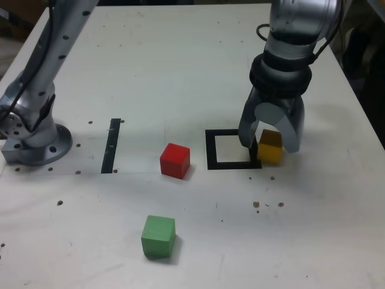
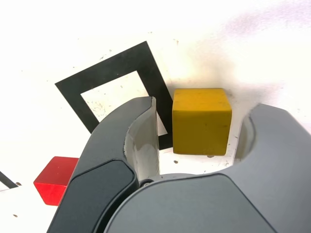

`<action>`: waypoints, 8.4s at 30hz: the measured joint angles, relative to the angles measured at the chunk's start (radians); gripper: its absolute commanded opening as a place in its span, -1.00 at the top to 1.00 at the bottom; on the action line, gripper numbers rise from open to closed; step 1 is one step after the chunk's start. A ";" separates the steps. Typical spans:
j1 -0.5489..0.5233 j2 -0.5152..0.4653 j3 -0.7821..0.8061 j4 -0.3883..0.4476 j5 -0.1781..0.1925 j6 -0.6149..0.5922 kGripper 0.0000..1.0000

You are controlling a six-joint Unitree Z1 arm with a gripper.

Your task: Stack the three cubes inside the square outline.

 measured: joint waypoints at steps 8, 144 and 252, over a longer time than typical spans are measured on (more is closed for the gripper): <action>0.000 -0.043 0.000 0.038 0.021 0.000 -0.99; 0.037 -0.152 0.255 0.035 0.013 -0.282 0.61; -0.046 0.024 -0.245 0.281 0.027 -0.177 -0.98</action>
